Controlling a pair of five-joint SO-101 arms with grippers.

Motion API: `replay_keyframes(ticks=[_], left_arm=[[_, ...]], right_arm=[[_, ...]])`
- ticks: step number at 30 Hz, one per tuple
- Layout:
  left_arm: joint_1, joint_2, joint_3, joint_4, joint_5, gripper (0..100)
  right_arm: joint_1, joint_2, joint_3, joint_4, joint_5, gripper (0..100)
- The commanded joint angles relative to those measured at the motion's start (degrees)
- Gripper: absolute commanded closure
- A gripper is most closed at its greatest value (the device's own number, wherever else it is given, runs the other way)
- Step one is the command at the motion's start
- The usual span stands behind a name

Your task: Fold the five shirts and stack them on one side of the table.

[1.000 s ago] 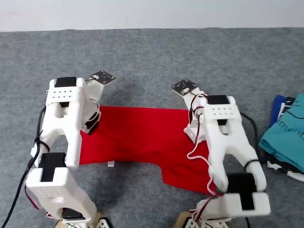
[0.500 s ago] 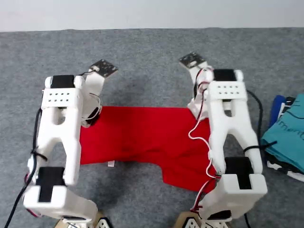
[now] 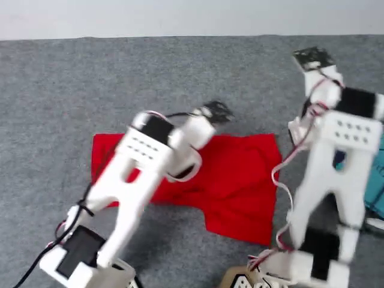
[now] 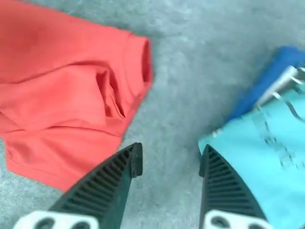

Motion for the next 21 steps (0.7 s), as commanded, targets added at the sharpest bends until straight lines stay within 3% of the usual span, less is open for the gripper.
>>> replay_keyframes(ticks=[1, 9, 21], left_arm=[[7.2, -2.4, -0.1, -5.0, 3.9, 87], [12.3, 9.3, -1.1, -13.4, 4.9, 84], [16.0, 25.1, -16.1, -13.5, 4.7, 84]], right_arm=[[3.7, -10.6, 4.5, 2.3, -0.2, 79.3], [11.9, -20.4, 14.3, 2.3, -0.2, 79.3], [14.5, -23.1, 16.5, 2.3, -0.2, 79.3]])
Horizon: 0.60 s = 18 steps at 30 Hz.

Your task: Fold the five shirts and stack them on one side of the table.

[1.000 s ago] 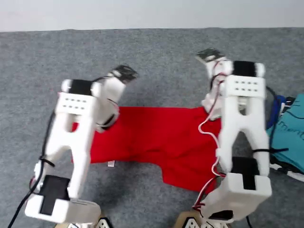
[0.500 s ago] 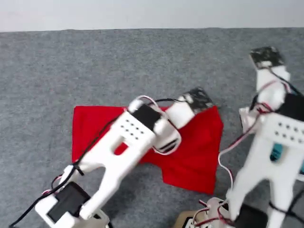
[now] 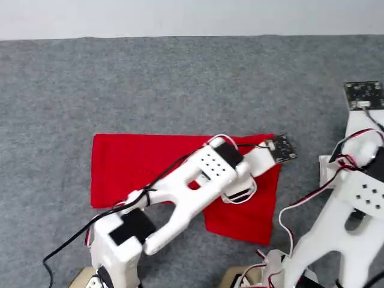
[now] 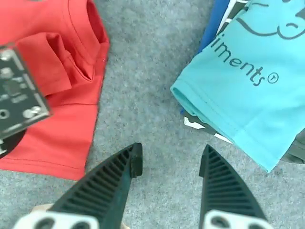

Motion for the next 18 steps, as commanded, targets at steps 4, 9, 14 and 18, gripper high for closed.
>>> replay_keyframes(ticks=[4, 9, 14, 18], left_arm=[[0.0, 3.7, -8.4, -0.8, 0.3, 84], [-1.9, 7.1, -11.5, -1.1, 0.3, 84], [-3.7, 12.4, -12.7, -1.0, 0.2, 84], [-3.8, 13.9, -13.5, 0.1, 0.2, 85]], right_arm=[[0.7, -1.8, -0.3, 2.3, -0.2, 79.3], [0.7, -1.8, -0.3, 2.3, -0.2, 79.3], [0.7, -1.8, -0.3, 2.3, -0.2, 79.3], [0.7, -1.8, -0.3, 2.3, -0.2, 79.3]])
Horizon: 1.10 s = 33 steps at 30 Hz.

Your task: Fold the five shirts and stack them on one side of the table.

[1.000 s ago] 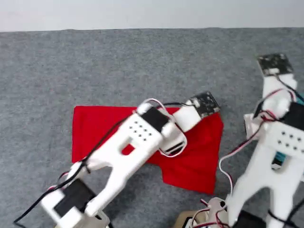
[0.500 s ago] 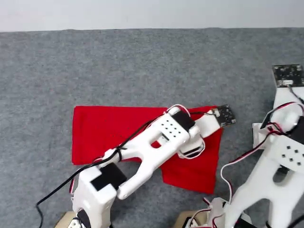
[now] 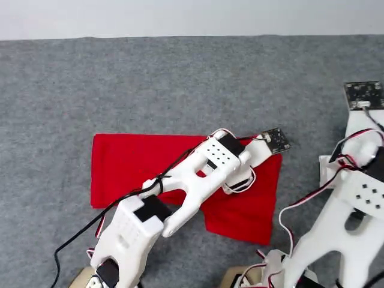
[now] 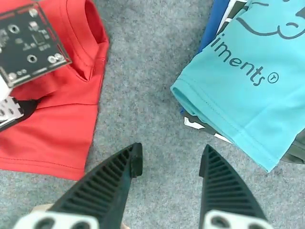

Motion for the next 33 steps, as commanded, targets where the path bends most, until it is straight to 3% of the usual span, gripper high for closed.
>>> replay_keyframes(ticks=[1, 4, 12, 25, 33], left_arm=[[-0.4, -0.2, -3.1, 0.5, 0.2, 85], [-0.4, 0.6, -3.7, 1.2, 0.2, 85], [-0.1, 0.5, -4.0, 4.1, -4.8, 99], [0.1, 0.7, -21.7, 24.5, -4.9, 99], [2.6, 1.1, -17.5, 22.9, -4.9, 99]], right_arm=[[0.7, -1.8, -0.3, 2.3, -0.2, 79.3], [0.6, -1.8, -0.3, 2.3, -0.2, 79.3], [0.7, -1.8, -0.3, 2.3, -0.2, 79.4], [0.4, -1.8, -0.3, 2.3, -0.4, 79.4], [0.4, -1.8, -0.3, 2.3, -0.5, 79.4]])
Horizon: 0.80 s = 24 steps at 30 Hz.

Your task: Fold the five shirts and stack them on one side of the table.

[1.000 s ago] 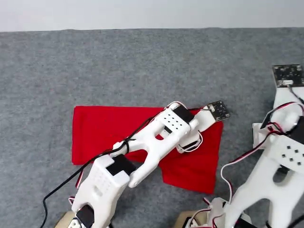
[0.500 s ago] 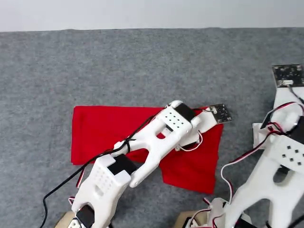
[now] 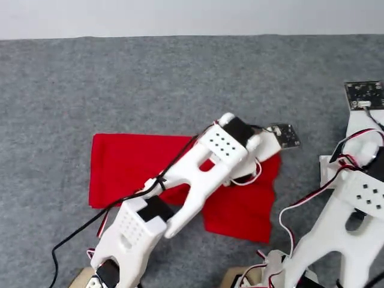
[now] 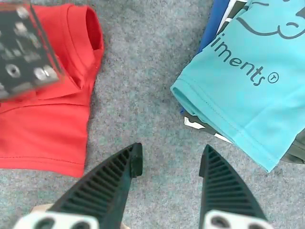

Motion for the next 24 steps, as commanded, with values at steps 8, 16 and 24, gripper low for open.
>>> replay_keyframes(ticks=[8, 16, 24], left_arm=[[2.4, -0.4, 10.1, -10.6, -0.4, 92], [2.3, -1.0, 9.9, -10.5, -0.6, 96], [2.6, -1.1, 9.8, -7.5, -1.6, 99]], right_arm=[[0.4, -1.8, -0.3, 2.2, -0.5, 79.4], [0.4, -1.8, -0.3, 2.2, -0.5, 79.4], [0.4, -1.8, -0.3, 2.2, -0.6, 79.4]])
